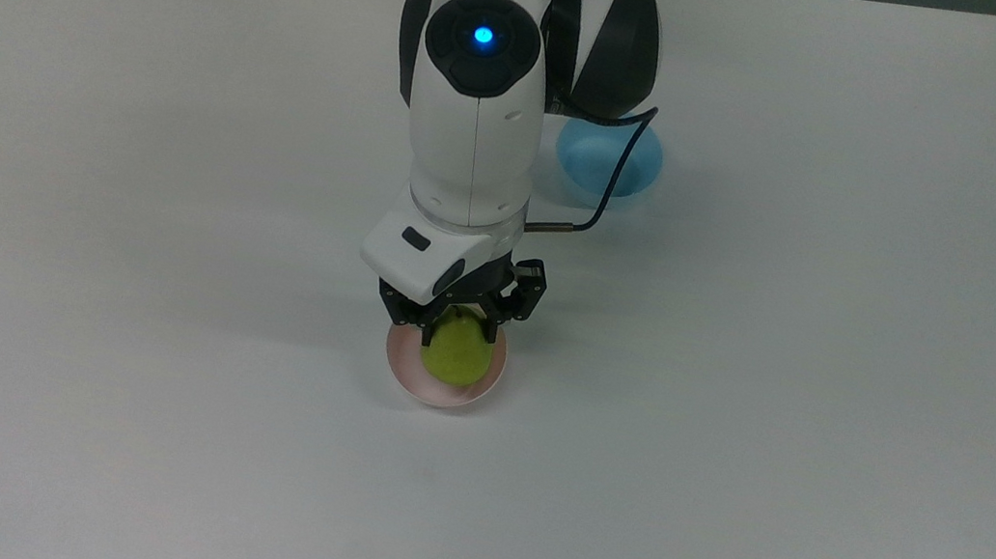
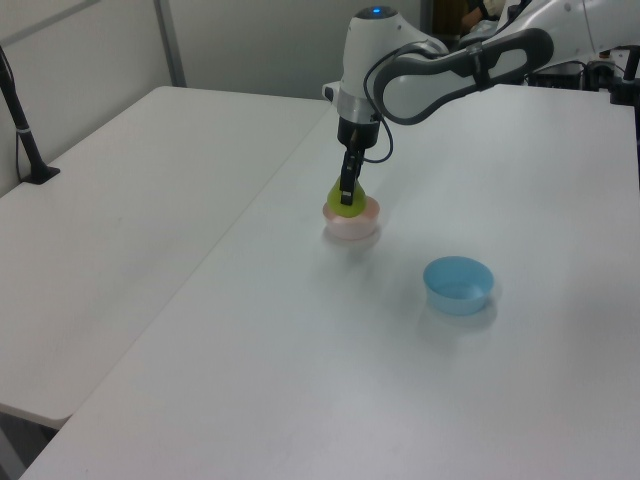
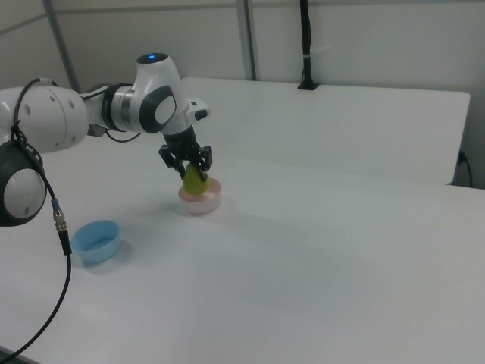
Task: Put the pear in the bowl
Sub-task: 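Open the gripper to release the pear into the pink bowl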
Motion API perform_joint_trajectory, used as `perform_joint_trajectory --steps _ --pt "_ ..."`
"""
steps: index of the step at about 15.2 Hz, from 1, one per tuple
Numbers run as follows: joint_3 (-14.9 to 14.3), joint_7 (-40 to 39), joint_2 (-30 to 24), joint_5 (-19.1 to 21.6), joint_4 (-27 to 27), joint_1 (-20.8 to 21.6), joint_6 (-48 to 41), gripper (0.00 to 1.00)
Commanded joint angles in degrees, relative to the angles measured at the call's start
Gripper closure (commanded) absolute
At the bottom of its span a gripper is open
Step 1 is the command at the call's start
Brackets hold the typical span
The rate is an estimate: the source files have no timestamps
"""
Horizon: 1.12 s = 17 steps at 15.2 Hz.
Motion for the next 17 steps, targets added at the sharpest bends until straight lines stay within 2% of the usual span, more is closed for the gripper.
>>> perform_joint_trajectory --steps 1,3,5,6,9,10,13,17 --pt "-1.2 1.0 1.3 0.8 1.0 0.9 0.5 1.0" --pt "-1.3 0.9 1.4 0.6 0.3 0.8 0.4 0.8" --pt "-1.3 1.0 1.3 0.5 -0.1 0.8 0.3 0.51" --pt "-1.3 1.0 1.3 0.5 -0.1 0.7 0.1 0.33" --pt "-1.4 1.0 0.7 0.2 -0.1 0.7 -0.3 0.12" --pt "-1.4 1.0 0.3 0.2 -0.1 0.8 -0.4 0.0" --pt "-1.4 1.0 -2.6 0.0 -0.8 0.6 -3.0 0.0" --pt "-1.4 0.9 -11.3 0.1 -1.2 -0.6 -12.7 0.0"
